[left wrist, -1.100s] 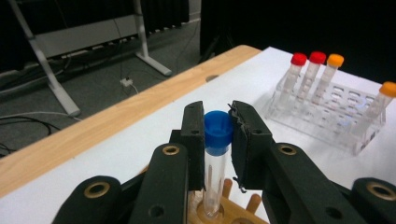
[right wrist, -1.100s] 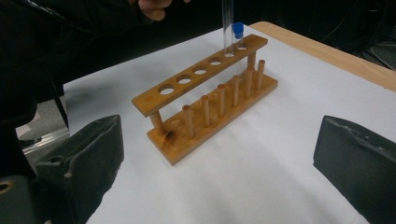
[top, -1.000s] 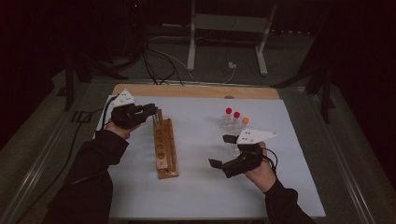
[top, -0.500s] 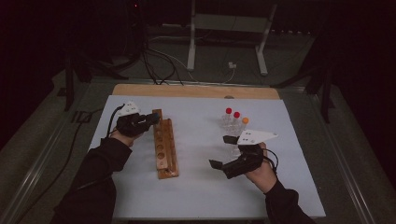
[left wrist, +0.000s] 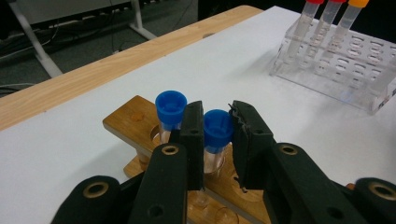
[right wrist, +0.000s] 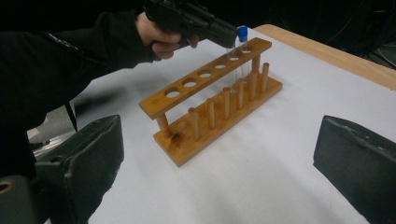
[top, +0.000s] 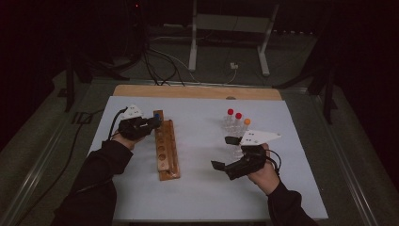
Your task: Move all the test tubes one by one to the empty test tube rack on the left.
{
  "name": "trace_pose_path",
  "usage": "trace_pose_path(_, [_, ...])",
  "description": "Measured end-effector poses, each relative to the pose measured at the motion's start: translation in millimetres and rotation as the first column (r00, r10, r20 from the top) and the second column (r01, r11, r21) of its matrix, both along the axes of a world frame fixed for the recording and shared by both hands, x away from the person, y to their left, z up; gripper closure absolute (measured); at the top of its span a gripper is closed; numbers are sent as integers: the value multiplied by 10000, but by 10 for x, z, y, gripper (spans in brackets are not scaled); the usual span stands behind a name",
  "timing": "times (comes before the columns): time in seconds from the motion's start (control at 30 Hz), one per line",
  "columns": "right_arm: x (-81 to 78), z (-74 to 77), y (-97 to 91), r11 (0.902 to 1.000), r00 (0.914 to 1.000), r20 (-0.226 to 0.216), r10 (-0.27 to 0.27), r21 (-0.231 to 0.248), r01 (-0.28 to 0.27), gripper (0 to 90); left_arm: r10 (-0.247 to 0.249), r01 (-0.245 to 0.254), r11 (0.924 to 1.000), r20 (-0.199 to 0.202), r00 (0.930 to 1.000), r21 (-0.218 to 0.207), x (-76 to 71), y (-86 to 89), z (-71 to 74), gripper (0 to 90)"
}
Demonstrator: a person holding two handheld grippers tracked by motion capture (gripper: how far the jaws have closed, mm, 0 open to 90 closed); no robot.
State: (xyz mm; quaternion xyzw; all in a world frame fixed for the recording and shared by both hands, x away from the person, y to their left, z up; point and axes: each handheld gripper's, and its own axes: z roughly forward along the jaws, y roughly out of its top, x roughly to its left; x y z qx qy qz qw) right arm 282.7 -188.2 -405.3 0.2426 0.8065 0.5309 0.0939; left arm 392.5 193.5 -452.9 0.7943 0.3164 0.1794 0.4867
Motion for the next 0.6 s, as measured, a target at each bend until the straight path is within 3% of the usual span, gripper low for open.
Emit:
trace_pose_path(0.13, [4, 68, -32, 10000, 10000, 82, -45, 37, 45, 16, -163, 165, 9993, 57, 9999, -329, -36, 30, 48, 683])
trace_pose_path(0.23, [22, 147, -89, 9998, 9996, 241, -177, 86, 174, 16, -296, 310, 9972, 218, 9993, -679, -111, 54, 139, 500])
trace_pose_path(0.33, [58, 233, -176, 9989, 9985, 378, -401, 271, 391, 17, -712, 742, 9920, 328, 9969, -1023, -214, 71, 225, 374])
trace_pose_path(0.47, [102, 325, -298, 9966, 9949, 643, -778, 308, 760, 17, -1102, 1127, 9872, 285, 9935, -1128, -375, 49, 282, 168])
trace_pose_path(0.6, [149, 334, -420, 9924, 9897, 736, -1224, 247, 1209, 55, -1433, 1449, 9803, 216, 9894, -1339, -531, 37, 283, 57])
